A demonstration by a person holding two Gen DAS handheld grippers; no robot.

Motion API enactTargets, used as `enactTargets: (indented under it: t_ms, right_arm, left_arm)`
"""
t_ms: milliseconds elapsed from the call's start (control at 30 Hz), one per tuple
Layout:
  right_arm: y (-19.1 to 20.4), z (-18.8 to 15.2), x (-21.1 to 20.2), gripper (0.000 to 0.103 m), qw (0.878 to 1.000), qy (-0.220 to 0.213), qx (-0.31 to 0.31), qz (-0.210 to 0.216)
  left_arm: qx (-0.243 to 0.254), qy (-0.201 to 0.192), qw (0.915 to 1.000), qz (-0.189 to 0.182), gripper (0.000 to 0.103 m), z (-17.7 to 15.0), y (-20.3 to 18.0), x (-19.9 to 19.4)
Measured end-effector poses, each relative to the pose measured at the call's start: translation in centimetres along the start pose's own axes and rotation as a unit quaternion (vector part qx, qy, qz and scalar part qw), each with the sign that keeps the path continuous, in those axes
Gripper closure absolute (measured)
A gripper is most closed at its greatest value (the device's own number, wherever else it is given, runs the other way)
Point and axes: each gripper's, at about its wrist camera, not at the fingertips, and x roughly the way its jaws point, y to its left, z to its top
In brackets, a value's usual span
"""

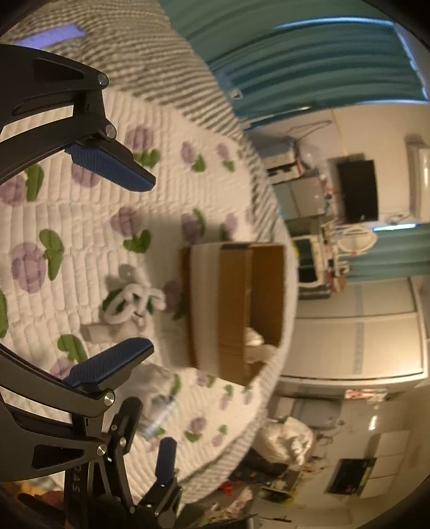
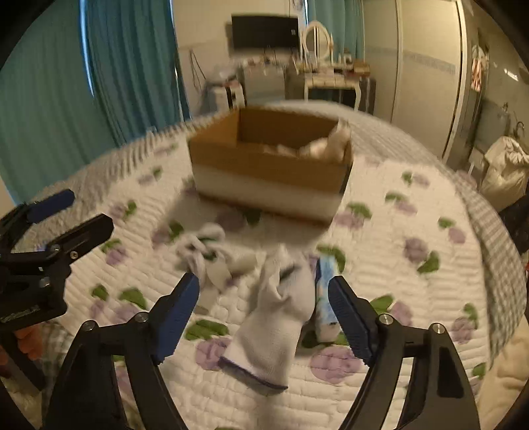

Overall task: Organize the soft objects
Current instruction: 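Grasp the white knotted cord with the left tool while the right tool grasps the white towel, then carry the cord and towel into the cardboard box and release them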

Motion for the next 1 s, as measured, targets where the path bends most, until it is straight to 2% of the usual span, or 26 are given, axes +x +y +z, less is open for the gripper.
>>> enactTargets:
  t_ms: [67, 167, 300, 400, 467, 600, 700, 833, 867, 1000]
  right_arm:
    - [0.0, -0.2, 2.0, 0.034, 1.0, 0.015, 0.0, -0.003]
    - [-0.3, -0.2, 3.9, 0.043, 1.0, 0.023, 0.004, -0.01]
    - [-0.9, 0.0, 5.7, 0.045, 0.999, 0.024, 0.005, -0.039]
    - [-1.6, -0.4, 7.4, 0.045, 0.997, 0.041, 0.003, -0.068]
    - [-2.4, -0.7, 7.6, 0.046, 0.997, 0.039, 0.022, -0.06]
    - [-3.0, -0.7, 7.3, 0.054, 0.998, 0.027, 0.037, -0.052]
    - [-3.0, -0.7, 7.2, 0.056, 0.998, 0.023, 0.038, -0.052]
    - [-2.7, -0.7, 7.1, 0.056, 0.998, 0.021, 0.034, -0.057]
    - [-2.6, -0.8, 7.1, 0.056, 0.998, 0.021, 0.033, -0.059]
    - [-2.2, -0.9, 6.8, 0.058, 0.998, 0.016, 0.026, -0.062]
  left_arm:
    - [0.002, 0.01, 0.9999, -0.006, 0.012, -0.6, -0.3, 1.6]
    - [-0.011, 0.036, 0.9992, -0.016, 0.012, -1.3, -0.2, 4.2]
    - [-0.02, 0.068, 0.9971, -0.028, 0.013, -1.9, 0.3, 7.3]
    - [-0.016, 0.076, 0.9964, -0.035, 0.014, -2.0, 0.0, 9.0]
    - [-0.012, 0.078, 0.996, -0.043, 0.014, -2.2, -0.3, 9.8]
    - [-0.004, 0.08, 0.9956, -0.05, 0.015, -2.2, -0.5, 11.1]
    - [-0.019, 0.083, 0.9938, -0.071, 0.018, -2.0, 0.2, 11.7]
    - [-0.015, 0.088, 0.9903, -0.107, 0.038, -2.4, -0.2, 12.0]
    - [-0.009, 0.086, 0.9894, -0.117, 0.046, -2.5, -0.4, 12.0]
    - [-0.01, 0.085, 0.9877, -0.131, 0.055, -2.4, -0.3, 11.5]
